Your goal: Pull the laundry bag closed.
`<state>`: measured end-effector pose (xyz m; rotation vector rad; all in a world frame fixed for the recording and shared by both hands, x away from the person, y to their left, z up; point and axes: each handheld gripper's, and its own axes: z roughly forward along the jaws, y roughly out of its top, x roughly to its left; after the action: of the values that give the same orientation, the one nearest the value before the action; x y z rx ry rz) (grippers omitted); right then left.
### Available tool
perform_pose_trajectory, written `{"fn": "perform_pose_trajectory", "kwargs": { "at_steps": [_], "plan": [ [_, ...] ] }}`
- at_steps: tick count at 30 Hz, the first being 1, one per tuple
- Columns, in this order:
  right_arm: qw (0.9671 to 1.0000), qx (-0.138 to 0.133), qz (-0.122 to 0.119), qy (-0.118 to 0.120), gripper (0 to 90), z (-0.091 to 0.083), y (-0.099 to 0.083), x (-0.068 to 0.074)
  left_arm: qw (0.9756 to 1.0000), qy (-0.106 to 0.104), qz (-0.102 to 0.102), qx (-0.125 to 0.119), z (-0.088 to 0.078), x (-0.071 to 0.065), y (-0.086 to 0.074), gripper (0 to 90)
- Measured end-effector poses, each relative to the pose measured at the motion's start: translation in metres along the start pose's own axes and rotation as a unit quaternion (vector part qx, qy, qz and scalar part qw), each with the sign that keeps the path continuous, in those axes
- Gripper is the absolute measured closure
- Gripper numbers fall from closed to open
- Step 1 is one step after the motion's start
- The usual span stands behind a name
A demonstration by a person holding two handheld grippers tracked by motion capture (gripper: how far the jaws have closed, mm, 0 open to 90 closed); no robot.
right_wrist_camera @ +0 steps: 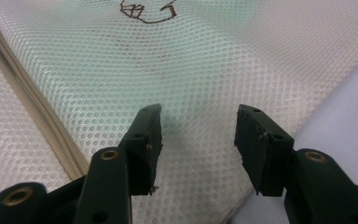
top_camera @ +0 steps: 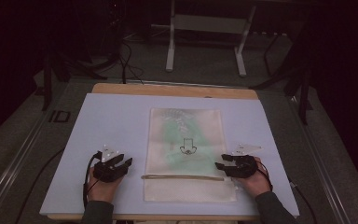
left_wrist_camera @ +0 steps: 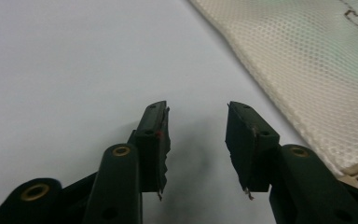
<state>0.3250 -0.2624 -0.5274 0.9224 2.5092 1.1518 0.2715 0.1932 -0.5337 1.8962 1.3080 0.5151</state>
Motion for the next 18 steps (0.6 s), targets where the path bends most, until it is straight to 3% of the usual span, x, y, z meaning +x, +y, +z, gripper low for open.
{"fn": "perform_pose_trajectory", "kwargs": {
  "at_steps": [14,18],
  "plan": [
    [0.9995,0.019,-0.021,0.017,52.8,0.004,0.003,0.007,0.9999,-0.017,-0.002,-0.002,-0.001,-0.001,0.0,61.2],
    [0.9984,0.035,-0.04,0.02,54.1,0.005,0.008,0.011,0.9998,-0.018,0.0,-0.001,-0.001,-0.001,0.0,61.2]
  ]
}}
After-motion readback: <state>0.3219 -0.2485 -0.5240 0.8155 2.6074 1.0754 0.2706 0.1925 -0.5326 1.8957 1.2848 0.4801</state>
